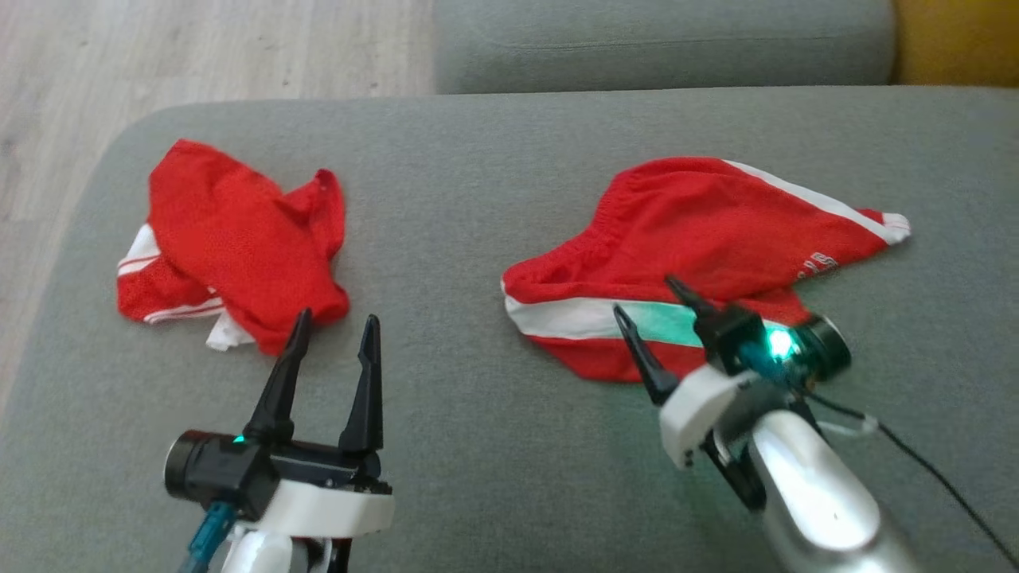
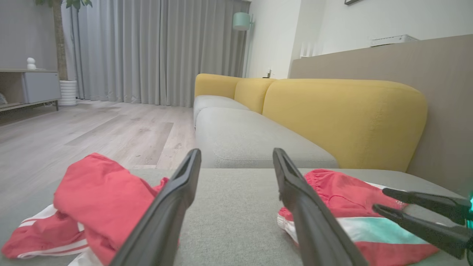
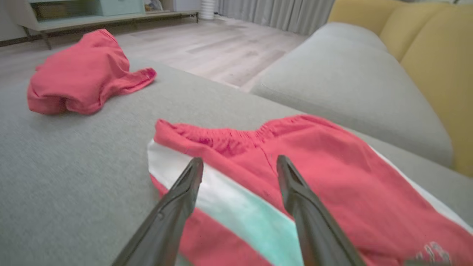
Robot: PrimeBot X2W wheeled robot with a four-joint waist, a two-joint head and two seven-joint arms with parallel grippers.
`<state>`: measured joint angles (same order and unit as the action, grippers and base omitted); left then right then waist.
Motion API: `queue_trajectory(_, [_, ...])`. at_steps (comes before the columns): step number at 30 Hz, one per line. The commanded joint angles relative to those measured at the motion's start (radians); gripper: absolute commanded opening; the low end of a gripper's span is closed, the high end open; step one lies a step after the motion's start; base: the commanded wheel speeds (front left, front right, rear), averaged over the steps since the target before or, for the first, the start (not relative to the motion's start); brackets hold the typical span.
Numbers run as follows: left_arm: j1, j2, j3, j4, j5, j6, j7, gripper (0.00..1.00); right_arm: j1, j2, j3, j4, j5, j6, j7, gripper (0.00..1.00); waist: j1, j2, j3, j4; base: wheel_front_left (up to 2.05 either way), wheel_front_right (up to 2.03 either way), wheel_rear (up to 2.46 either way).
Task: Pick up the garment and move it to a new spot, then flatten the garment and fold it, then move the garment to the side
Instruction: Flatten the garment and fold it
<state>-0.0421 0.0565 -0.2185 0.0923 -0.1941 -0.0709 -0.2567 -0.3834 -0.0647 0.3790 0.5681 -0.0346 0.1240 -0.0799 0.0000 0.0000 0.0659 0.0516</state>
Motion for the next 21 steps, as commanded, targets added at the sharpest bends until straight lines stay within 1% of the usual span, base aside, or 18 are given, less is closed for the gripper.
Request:
queue_trajectory(1, [-0.050, -0.003, 0.045, -0.034, -0.001, 0.001, -0.005, 1.00, 0.018, 0.014, -0.011, -0.064, -0.018, 0.007, 0.014, 1.00, 0.0000, 0.0000, -0.008, -0.023, 0.00, 0.00, 0.00])
queue_trajectory(3, [-0.049, -0.003, 0.048, -0.035, -0.001, 0.001, -0.005, 1.00, 0.054, 0.014, -0.045, -0.105, -0.040, 0.007, 0.020, 1.00, 0.0000, 0.0000, -0.014, -0.037, 0.00, 0.00, 0.00])
queue_trajectory(5, [-0.046, -0.003, 0.048, -0.033, -0.001, 0.000, -0.005, 1.00, 0.093, 0.014, -0.087, -0.154, -0.031, 0.007, 0.015, 1.00, 0.0000, 0.0000, -0.020, -0.047, 0.00, 0.00, 0.00])
queue_trajectory(12, [-0.041, -0.005, 0.046, -0.033, -0.011, -0.002, -0.005, 1.00, 0.229, 0.014, -0.261, -0.320, 0.075, 0.007, -0.048, 1.00, 0.0000, 0.0000, -0.024, -0.067, 0.00, 0.00, 0.00])
queue_trajectory(14, [-0.042, -0.005, 0.042, -0.033, -0.010, -0.003, -0.005, 1.00, 0.269, 0.014, -0.322, -0.334, 0.143, 0.007, -0.060, 1.00, 0.0000, 0.0000, -0.020, -0.069, 0.00, 0.00, 0.00])
queue_trajectory(17, [-0.045, -0.005, 0.038, -0.034, -0.011, -0.003, -0.005, 1.00, 0.301, 0.014, -0.391, -0.321, 0.193, 0.007, -0.067, 1.00, 0.0000, 0.0000, -0.006, -0.071, 0.00, 0.00, 0.00])
queue_trajectory(21, [-0.055, -0.006, 0.031, -0.033, -0.012, -0.005, -0.005, 1.00, 0.289, 0.014, -0.433, -0.297, 0.206, 0.007, -0.071, 1.00, 0.0000, 0.0000, 0.014, -0.065, 0.00, 0.00, 0.00])
